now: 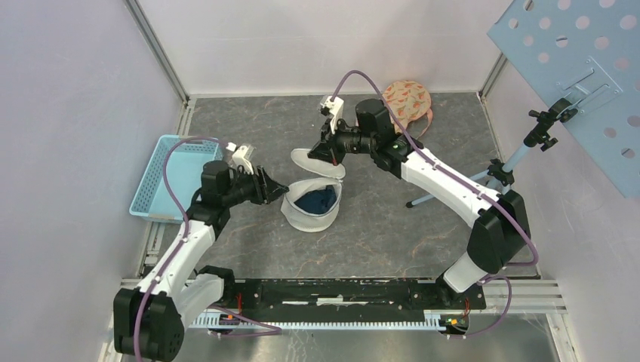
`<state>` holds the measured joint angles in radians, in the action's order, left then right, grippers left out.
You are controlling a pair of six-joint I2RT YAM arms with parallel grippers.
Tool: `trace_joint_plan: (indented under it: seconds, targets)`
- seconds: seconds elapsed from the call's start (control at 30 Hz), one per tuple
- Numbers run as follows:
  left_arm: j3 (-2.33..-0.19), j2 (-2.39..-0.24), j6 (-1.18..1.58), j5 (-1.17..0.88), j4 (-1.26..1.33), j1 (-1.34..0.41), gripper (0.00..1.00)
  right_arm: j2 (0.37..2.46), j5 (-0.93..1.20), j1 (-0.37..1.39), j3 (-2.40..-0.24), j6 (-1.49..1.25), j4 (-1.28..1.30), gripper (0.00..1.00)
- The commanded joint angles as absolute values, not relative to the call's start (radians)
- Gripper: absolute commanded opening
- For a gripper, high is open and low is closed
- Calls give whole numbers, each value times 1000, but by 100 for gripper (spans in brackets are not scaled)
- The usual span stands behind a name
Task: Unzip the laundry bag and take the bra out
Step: Open the laundry bag at the center of the board.
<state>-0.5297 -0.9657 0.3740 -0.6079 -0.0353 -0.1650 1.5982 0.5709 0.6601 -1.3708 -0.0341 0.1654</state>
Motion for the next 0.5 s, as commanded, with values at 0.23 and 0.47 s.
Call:
trace_joint_plan:
  seconds: [0.23,0.47]
  targets:
    - [-752,-995,28,-684,-210,-314,55,1596,747,577,-1289,-420,-232,0]
    - [-849,-1143,-64,-502,-228,-514,55,1612,778,559,-1244,-530,-325,0]
